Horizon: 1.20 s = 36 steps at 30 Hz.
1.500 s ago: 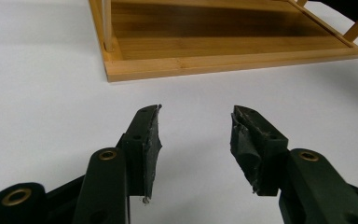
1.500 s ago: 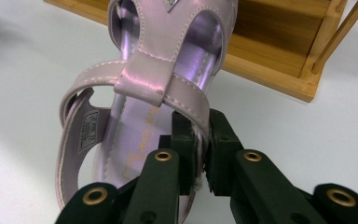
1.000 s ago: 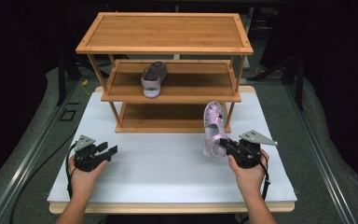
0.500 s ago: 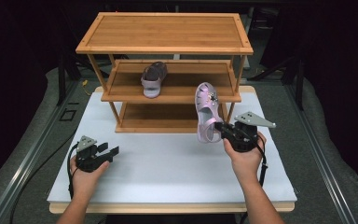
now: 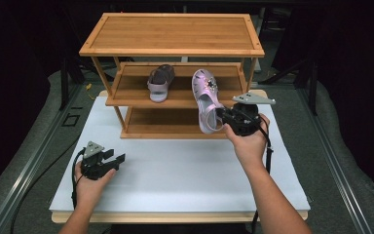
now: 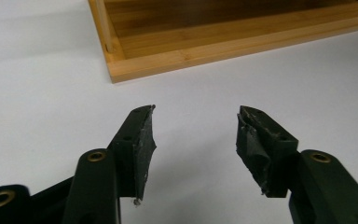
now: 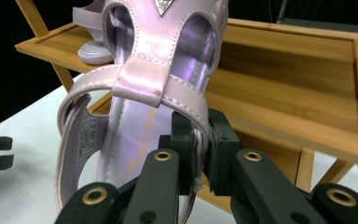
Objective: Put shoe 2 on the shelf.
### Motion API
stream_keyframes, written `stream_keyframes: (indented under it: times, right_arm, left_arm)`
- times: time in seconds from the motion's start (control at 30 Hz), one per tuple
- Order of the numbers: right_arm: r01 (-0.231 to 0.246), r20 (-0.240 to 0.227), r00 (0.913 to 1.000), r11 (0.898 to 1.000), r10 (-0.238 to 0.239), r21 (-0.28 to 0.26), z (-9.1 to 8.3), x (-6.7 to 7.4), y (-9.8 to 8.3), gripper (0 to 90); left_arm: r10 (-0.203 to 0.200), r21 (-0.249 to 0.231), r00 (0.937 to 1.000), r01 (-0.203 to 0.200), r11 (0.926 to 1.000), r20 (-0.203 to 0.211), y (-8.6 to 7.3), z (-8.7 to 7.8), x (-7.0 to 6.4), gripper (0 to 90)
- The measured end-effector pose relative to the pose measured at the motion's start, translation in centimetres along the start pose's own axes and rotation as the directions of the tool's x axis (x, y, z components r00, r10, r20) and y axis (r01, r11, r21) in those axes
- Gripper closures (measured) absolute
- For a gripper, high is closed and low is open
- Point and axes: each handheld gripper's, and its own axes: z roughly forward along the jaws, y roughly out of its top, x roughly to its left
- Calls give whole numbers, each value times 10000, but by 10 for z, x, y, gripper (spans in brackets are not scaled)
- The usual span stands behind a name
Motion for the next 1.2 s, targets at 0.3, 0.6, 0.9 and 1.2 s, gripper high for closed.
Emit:
stream_keyframes:
  times: [0.3,0.6,0.9,1.2]
  right_arm:
    - [-113,-70,9999,9995,115,288,19,2,20,836]
    - [-205,355,9992,9990,190,404,44,5,41,835]
    - [-869,958,9918,9959,841,248,73,3,58,835]
    - [-760,1416,9875,9963,697,394,94,4,64,834]
  left_arm:
    - [164,124,9998,-163,9998,-82,-1,3,-1,351]
    - [84,39,10000,-84,10000,-26,-1,2,0,345]
    - [42,37,10000,-42,10000,90,-1,3,0,345]
    - [-133,24,9998,133,9999,138,-1,2,3,345]
